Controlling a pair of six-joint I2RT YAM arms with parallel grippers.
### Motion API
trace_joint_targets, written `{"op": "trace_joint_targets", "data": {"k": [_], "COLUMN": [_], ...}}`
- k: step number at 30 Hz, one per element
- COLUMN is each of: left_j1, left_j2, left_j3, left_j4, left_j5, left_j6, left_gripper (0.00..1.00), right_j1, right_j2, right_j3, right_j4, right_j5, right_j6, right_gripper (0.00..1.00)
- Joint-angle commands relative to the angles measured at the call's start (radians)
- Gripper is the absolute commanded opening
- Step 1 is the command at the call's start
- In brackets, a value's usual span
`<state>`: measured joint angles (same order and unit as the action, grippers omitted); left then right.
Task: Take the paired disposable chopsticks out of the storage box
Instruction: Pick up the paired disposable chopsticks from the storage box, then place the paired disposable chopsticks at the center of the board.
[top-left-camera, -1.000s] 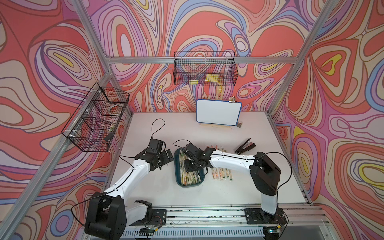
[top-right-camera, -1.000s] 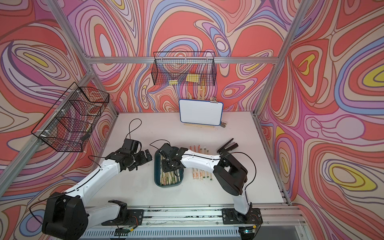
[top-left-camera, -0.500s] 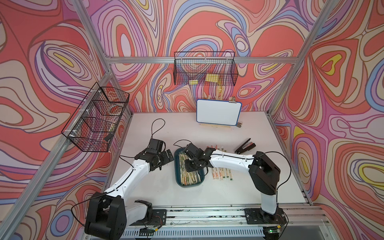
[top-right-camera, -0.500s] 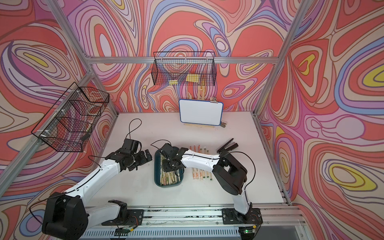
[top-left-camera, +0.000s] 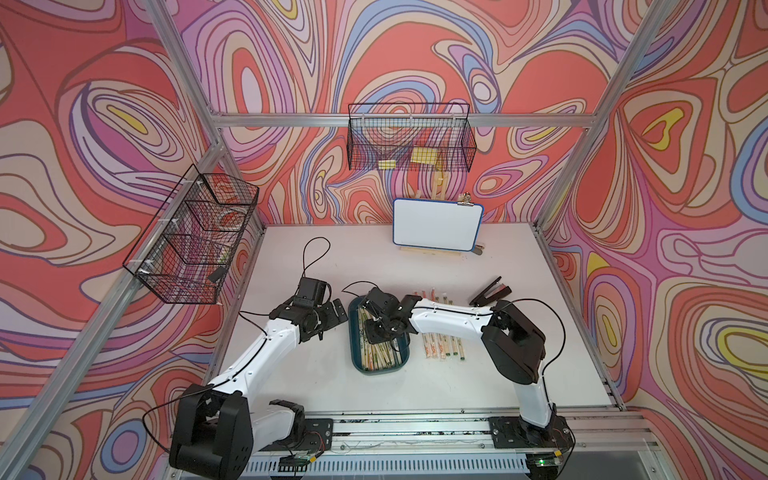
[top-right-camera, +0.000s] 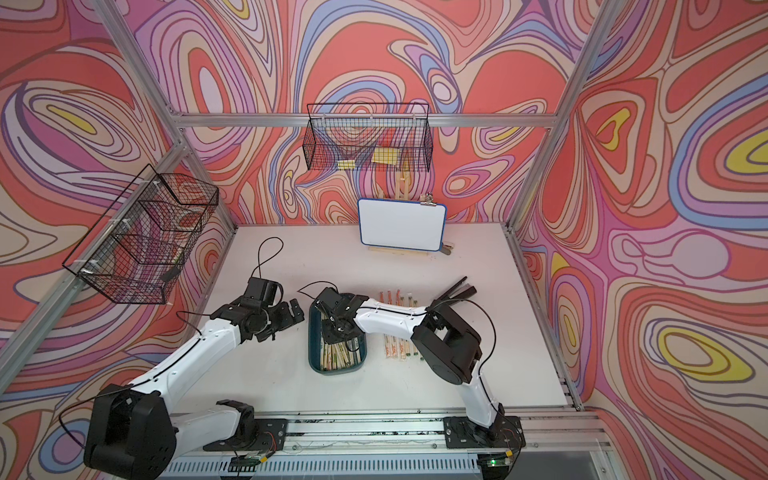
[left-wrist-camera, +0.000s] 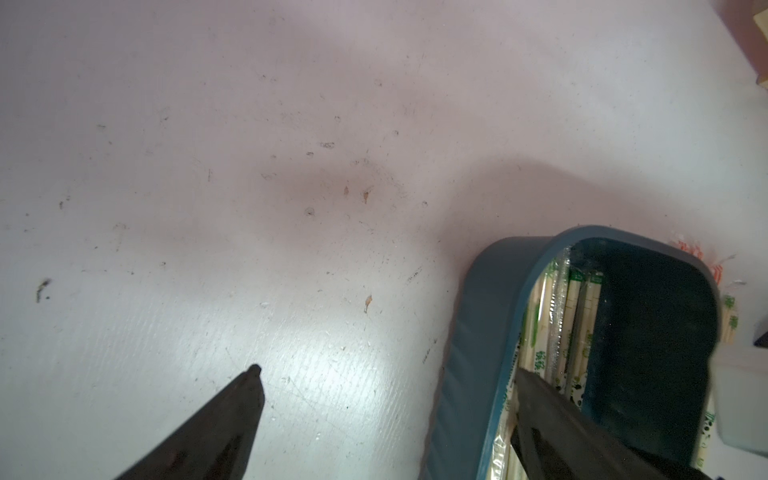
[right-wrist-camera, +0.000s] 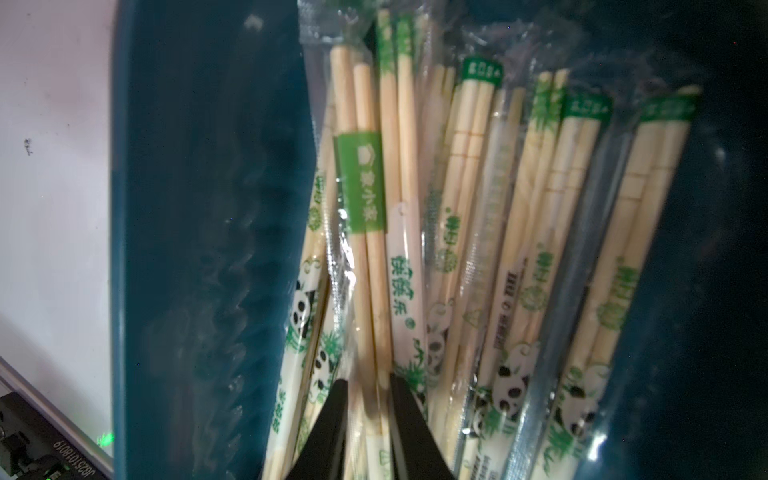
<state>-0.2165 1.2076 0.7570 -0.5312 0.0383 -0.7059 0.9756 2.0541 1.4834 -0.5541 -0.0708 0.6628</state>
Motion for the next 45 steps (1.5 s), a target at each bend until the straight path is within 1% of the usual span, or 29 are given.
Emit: {"op": "trace_joint_targets", "data": {"k": [1, 6, 12, 17, 31, 36, 41, 45], "left_j1": [-0.004, -0.004, -0.003, -0.003, -0.004, -0.003, -0.003, -0.002], "left_j2": [0.003, 0.001, 0.003, 0.003, 0.006, 0.003, 0.002, 0.000], "left_j3": [-0.003, -0.002, 0.000, -0.001, -0.002, -0.001, -0.002, -0.004], "left_j4": [-0.001, -0.001, 0.001, 0.001, 0.001, 0.000, -0.001, 0.002], "left_j5": [-0.010, -0.009, -0.007, -0.006, -0.007, -0.008, -0.005, -0.003], "left_j6": [0.012, 0.011, 0.011, 0.010, 0.011, 0.011, 0.011, 0.009], "left_gripper": [1.00, 1.00, 1.00, 1.00, 1.00, 1.00, 1.00, 1.00], "right_j1": [-0.003, -0.004, -0.005, -0.005, -0.009, -0.046, -0.120, -0.170], "right_j2": [0.035, 0.053, 0.032, -0.006, -0.084, -0.145, -0.237, -0.276], "right_j3": [0.028, 0.034, 0.023, 0.014, 0.027, 0.018, -0.030, -0.075], "right_j4": [-0.013, -0.026, -0.028, -0.029, -0.033, -0.048, -0.057, -0.079], "right_j5": [0.011, 0.041, 0.037, 0.037, 0.043, 0.070, 0.106, 0.144], "right_j6": [-0.015, -0.021, -0.022, -0.020, -0.013, -0.011, -0.005, -0.010], "right_gripper": [0.24, 0.26, 0.13, 0.10, 0.09, 0.09, 0.09, 0.09]}}
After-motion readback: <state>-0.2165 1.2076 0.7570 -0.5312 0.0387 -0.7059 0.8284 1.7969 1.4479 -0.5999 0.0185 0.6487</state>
